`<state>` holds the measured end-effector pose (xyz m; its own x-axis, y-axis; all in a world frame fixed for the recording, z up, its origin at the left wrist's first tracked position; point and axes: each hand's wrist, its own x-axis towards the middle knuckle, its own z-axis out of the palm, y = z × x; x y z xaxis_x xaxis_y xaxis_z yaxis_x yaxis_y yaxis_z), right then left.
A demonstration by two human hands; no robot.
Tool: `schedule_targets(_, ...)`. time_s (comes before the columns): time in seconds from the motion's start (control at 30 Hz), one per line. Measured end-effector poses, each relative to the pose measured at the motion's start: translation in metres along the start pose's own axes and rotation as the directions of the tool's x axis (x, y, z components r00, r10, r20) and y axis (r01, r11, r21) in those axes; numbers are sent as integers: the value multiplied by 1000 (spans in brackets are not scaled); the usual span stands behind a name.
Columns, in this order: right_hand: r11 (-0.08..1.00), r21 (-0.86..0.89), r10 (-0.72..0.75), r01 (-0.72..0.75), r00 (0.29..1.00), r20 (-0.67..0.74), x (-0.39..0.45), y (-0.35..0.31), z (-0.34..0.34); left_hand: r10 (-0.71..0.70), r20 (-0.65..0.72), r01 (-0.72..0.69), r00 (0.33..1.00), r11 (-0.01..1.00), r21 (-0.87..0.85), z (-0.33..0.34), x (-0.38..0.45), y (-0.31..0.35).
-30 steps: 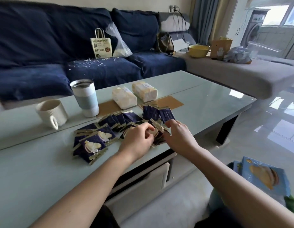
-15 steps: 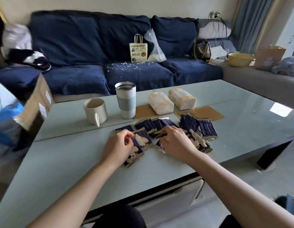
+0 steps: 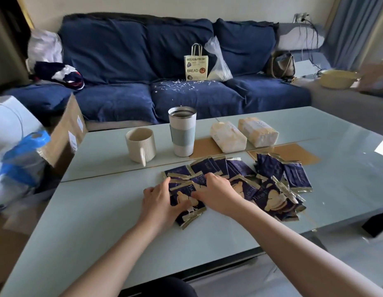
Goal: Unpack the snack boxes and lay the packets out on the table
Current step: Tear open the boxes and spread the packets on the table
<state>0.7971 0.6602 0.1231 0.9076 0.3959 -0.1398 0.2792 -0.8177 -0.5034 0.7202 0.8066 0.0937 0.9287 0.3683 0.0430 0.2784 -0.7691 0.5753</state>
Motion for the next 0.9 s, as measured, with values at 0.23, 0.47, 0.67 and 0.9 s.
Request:
schedule_targets(0.23, 990, 131, 41, -43, 999, 19, 0, -6, 3, 173, -129, -194, 976, 965, -176, 6, 0, -13)
schedule_targets(0.47, 928, 371, 28, -31, 1000, 11, 12, -15, 14, 263, -306, -336, 915, 918, -213, -6, -1, -19)
schedule_targets(0.67, 969, 212, -114, 128, 990, -79, 26, -32, 30, 183, -397, -287, 899, 933, -219, -20, -3, -38)
schedule_targets(0.9, 895, -149, -431, 421, 901, -41, 41, -35, 48, 127, -422, -232, 898, 951, -206, -38, 4, -68)
